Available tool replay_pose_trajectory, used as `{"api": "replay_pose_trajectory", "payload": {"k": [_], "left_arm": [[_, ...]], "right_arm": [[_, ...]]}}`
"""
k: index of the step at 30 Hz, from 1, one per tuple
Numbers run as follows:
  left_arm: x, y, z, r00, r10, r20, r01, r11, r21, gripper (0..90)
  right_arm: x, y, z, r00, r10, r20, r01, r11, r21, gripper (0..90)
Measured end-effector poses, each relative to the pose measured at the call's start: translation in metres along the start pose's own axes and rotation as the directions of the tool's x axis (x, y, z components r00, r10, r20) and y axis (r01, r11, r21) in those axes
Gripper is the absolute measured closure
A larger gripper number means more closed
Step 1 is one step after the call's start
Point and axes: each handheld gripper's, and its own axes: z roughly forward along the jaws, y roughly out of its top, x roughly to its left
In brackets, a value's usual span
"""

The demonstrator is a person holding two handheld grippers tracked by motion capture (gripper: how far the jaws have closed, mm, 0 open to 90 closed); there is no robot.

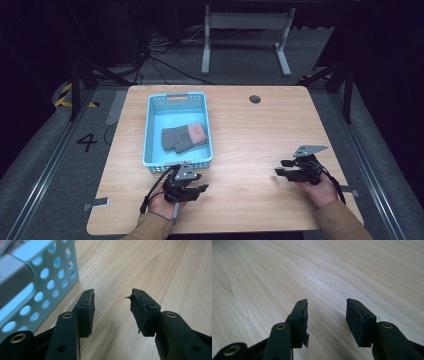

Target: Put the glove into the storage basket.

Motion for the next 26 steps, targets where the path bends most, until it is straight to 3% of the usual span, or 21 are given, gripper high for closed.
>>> {"api": "replay_pose_trajectory", "payload": {"k": [2,4,10,26], "left_arm": [[0.0007,-0.0008,0.0032,1.0000,0.003,0.003,-0.003,0.9999,0.013,54.8],[0.0014,-0.0015,0.0058,1.0000,0.004,0.007,-0.004,0.9997,0.024,54.8],[0.0045,-0.0015,0.0088,1.0000,0.009,0.003,-0.009,0.9991,0.041,54.5],[0.0088,-0.0035,0.0082,1.0000,-0.005,-0.002,0.005,0.9984,0.056,53.7]], "right_arm": [[0.0032,0.0004,0.0044,0.9995,-0.030,0.008,0.030,1.000,0.010,53.7],[0.0067,0.0008,0.0052,0.9987,-0.049,0.012,0.050,0.999,-0.016,55.0],[0.0071,-0.0002,0.0089,0.9986,-0.048,0.023,0.048,0.999,0.007,55.8],[0.0061,0.0019,0.0030,0.9986,-0.025,0.047,0.026,0.999,-0.021,53.9]]}}
